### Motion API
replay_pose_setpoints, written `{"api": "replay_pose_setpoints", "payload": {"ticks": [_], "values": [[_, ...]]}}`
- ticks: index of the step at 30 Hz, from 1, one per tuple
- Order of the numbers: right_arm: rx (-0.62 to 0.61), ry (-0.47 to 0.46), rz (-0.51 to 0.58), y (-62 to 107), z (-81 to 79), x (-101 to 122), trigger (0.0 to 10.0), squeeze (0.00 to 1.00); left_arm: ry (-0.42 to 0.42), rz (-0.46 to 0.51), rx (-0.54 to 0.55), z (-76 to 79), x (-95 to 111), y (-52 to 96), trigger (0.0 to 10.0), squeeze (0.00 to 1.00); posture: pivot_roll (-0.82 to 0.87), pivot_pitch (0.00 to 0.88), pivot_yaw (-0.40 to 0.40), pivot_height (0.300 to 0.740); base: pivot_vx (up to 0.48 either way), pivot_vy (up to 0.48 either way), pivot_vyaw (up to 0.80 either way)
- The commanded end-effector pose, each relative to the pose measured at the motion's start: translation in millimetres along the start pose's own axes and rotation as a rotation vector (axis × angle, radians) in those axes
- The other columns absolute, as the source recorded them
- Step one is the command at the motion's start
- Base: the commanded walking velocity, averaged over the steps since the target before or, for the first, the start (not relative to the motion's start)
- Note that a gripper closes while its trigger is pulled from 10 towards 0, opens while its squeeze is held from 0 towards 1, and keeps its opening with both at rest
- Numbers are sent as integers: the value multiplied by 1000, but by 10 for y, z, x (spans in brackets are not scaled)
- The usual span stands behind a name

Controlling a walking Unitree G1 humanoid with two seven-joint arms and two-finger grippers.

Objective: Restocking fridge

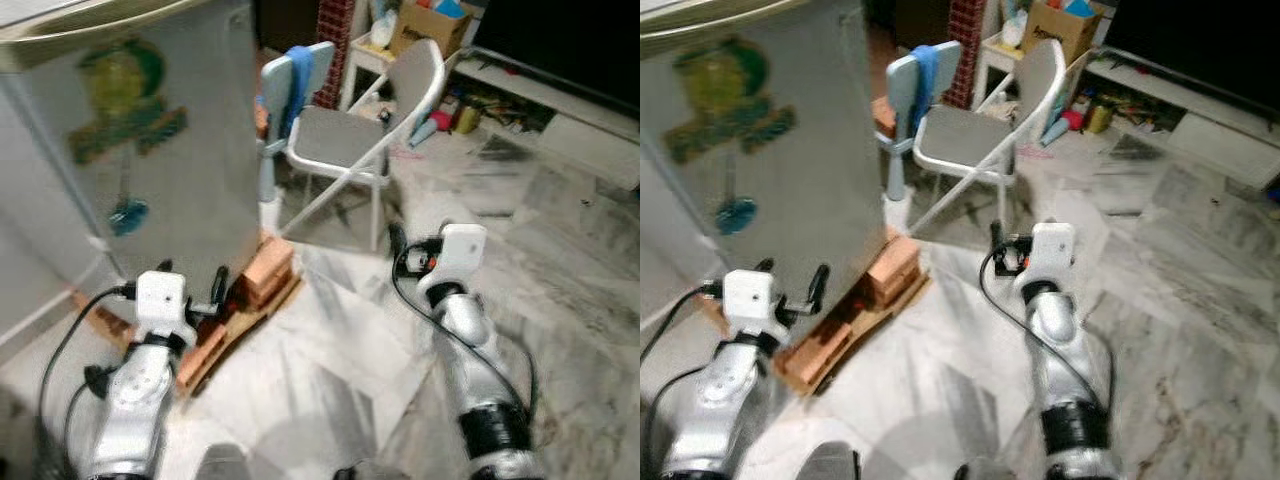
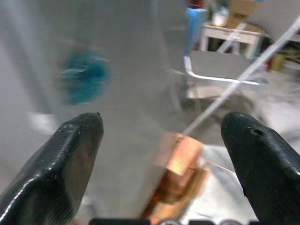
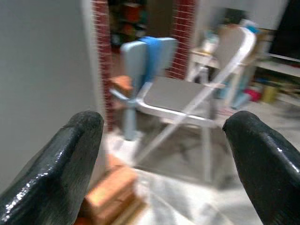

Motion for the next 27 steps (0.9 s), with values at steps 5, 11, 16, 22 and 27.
{"api": "replay_pose_setpoints", "payload": {"ticks": [5, 11, 16, 22, 27], "values": [[-48, 26, 5, 0, 161, 32, 10000, 0, 9, -17, -46, 147, -41, 77, 10000, 0, 121, 44, -100, 740, 0, 480, 0], [-70, 44, 3, -13, 206, 40, 10000, 0, -22, -39, -57, 89, -92, 154, 10000, 0, 130, 54, -95, 740, 0, 480, 0], [-83, 57, 6, -26, 225, 69, 10000, 0, -50, -25, -57, 26, -72, 144, 10000, 0, 132, 65, -91, 740, 0, 480, 0], [-96, 55, 22, -43, 192, 94, 10000, 0, -74, -3, -41, -98, -19, 49, 10000, 0, 120, 70, -84, 740, 0, 49, -800], [-85, 62, 12, -48, 168, 72, 10000, 0, -72, 1, -45, -75, -4, 25, 10000, 0, 121, 72, -86, 740, 0, 0, -800]]}}
Point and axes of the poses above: a point about 5 cm out from each wrist's last joint towards the gripper, its own y axis pointing back from the gripper into the wrist, its own x axis along the axis of the wrist's last joint, z = x × y, the point moved 1 cm from there along -y, pointing out of the wrist towards the gripper, and after that the axes turned 6 degrees about -y, right-handed, at the moved point
